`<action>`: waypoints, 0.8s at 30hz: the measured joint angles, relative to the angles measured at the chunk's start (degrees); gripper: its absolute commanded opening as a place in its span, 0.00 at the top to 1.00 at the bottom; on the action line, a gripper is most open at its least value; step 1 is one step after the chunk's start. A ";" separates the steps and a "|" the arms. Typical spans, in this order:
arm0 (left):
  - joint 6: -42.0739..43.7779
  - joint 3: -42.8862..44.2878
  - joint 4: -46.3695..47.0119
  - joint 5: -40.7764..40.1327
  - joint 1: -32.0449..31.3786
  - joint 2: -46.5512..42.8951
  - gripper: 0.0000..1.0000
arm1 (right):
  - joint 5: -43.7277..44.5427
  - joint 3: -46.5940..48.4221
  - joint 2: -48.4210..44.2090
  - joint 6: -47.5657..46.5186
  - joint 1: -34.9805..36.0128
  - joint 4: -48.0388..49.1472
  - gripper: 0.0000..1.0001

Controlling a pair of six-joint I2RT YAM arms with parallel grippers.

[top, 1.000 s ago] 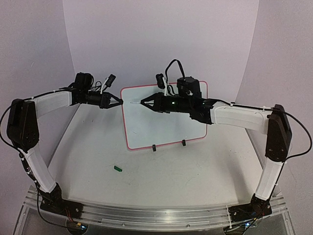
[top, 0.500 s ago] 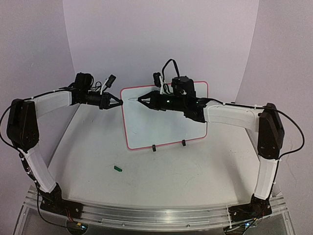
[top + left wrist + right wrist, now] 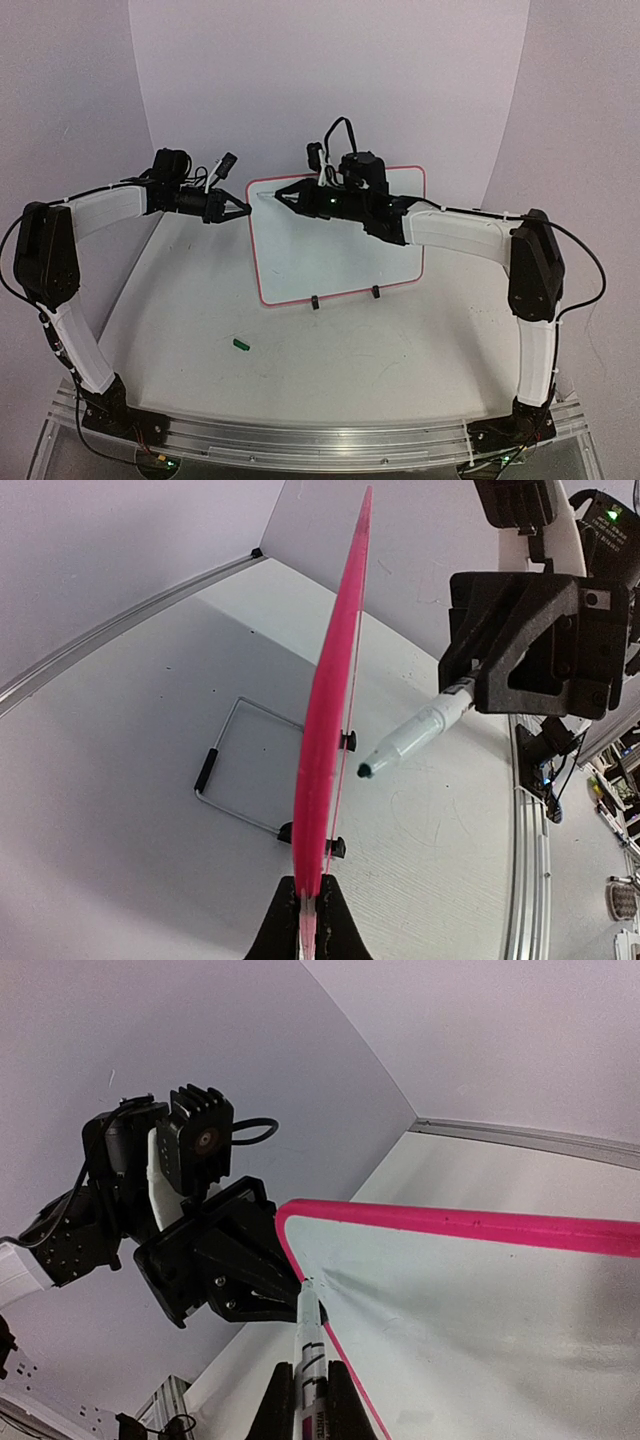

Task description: Write a sentence on the whiteboard

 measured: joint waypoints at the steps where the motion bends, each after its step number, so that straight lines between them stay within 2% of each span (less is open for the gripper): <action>1: 0.09 0.00 -0.02 0.02 0.00 0.00 1.00 | 0.22 0.31 0.22 0.04 0.00 0.00 1.00; 24: 0.25 0.20 -0.26 -0.26 0.00 0.00 1.00 | 2.61 1.27 1.45 0.65 0.15 0.45 1.00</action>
